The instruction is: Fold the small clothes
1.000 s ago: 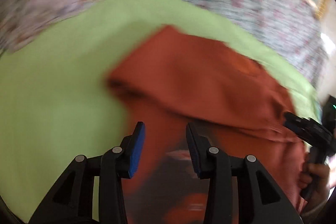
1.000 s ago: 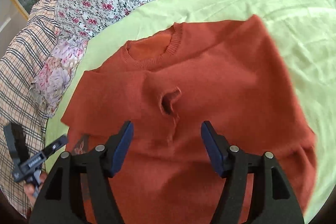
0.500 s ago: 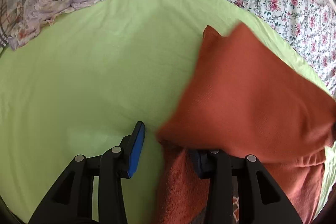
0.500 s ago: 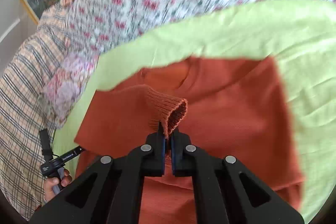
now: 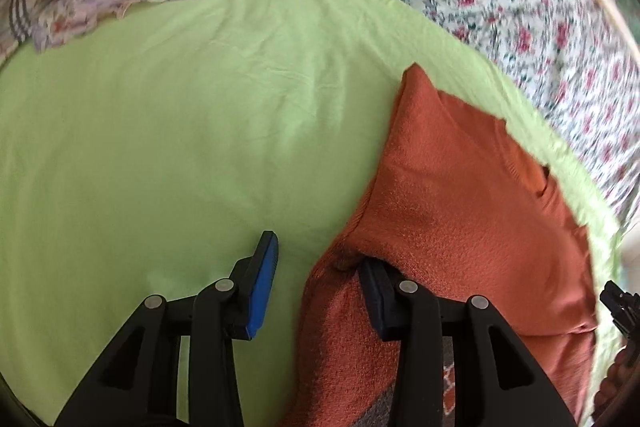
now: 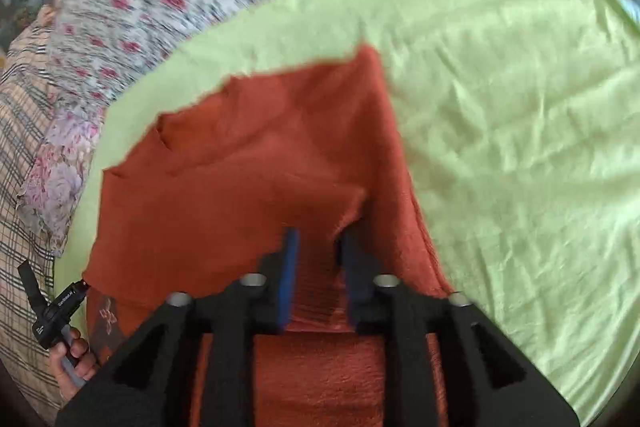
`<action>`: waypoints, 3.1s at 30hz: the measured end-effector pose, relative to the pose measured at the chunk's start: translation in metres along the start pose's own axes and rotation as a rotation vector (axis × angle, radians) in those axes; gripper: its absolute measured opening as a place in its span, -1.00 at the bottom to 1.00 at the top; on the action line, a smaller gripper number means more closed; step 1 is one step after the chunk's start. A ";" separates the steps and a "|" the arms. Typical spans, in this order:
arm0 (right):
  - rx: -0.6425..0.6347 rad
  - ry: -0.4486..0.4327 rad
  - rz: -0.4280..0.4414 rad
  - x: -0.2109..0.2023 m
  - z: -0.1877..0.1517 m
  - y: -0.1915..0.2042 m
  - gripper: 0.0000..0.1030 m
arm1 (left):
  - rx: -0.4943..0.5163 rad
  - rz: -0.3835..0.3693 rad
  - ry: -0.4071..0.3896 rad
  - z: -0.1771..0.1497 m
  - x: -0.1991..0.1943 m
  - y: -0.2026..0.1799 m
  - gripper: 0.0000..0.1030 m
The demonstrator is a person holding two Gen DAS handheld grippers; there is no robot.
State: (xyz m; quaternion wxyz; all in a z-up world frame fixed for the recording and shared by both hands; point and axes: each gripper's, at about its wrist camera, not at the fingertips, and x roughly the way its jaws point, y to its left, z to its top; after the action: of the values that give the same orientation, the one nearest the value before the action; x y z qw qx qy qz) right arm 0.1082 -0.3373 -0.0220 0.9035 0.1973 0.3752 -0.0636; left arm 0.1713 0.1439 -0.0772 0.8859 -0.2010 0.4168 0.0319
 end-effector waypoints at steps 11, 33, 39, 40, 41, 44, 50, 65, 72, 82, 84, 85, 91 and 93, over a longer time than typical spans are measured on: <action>-0.303 0.196 0.432 0.117 0.040 0.200 -0.02 | -0.077 -0.100 -0.025 -0.004 -0.001 0.015 -0.20; -0.323 0.202 0.478 0.173 0.041 0.272 0.10 | -0.047 -0.200 -0.042 -0.011 -0.036 0.015 -0.19; -0.244 0.150 0.330 0.088 0.003 0.174 0.10 | 0.110 -0.185 -0.067 0.001 -0.044 -0.028 -0.20; -0.216 0.145 0.306 0.078 -0.002 0.156 0.10 | 0.131 -0.200 -0.049 0.003 -0.039 -0.034 -0.20; -0.196 0.136 0.272 0.069 -0.008 0.138 0.10 | 0.145 -0.212 -0.028 0.005 -0.033 -0.038 -0.20; -0.156 0.126 0.143 0.053 -0.019 0.094 0.10 | 0.193 -0.158 0.046 0.005 -0.008 -0.047 -0.20; -0.069 0.088 -0.008 0.026 -0.021 0.030 0.05 | 0.259 -0.100 0.103 -0.005 0.001 -0.046 -0.29; 0.026 -0.020 0.043 -0.091 -0.113 -0.015 0.07 | 0.242 -0.123 0.159 -0.102 -0.111 0.040 0.04; 0.034 -0.030 0.138 -0.128 -0.166 -0.029 0.07 | 0.282 -0.166 0.190 -0.144 -0.139 0.064 0.07; -0.001 0.024 0.169 -0.159 -0.215 -0.041 0.07 | 0.290 -0.271 0.258 -0.189 -0.149 0.074 0.03; 0.000 0.044 0.183 -0.164 -0.227 -0.046 0.07 | 0.301 -0.281 0.258 -0.194 -0.150 0.076 0.03; 0.000 0.053 0.191 -0.166 -0.232 -0.049 0.07 | 0.301 -0.291 0.259 -0.196 -0.150 0.078 0.03; 0.009 0.070 0.266 -0.162 -0.248 -0.055 0.07 | 0.306 -0.332 0.270 -0.189 -0.144 0.080 -0.16; -0.008 0.083 0.298 -0.153 -0.249 -0.049 0.06 | 0.316 -0.328 0.266 -0.189 -0.144 0.080 -0.51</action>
State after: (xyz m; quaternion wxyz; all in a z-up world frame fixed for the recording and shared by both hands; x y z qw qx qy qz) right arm -0.1760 -0.2862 -0.0887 0.8874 0.2497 0.3790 0.0808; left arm -0.0771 0.1608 -0.1036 0.8372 -0.1276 0.4912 -0.2040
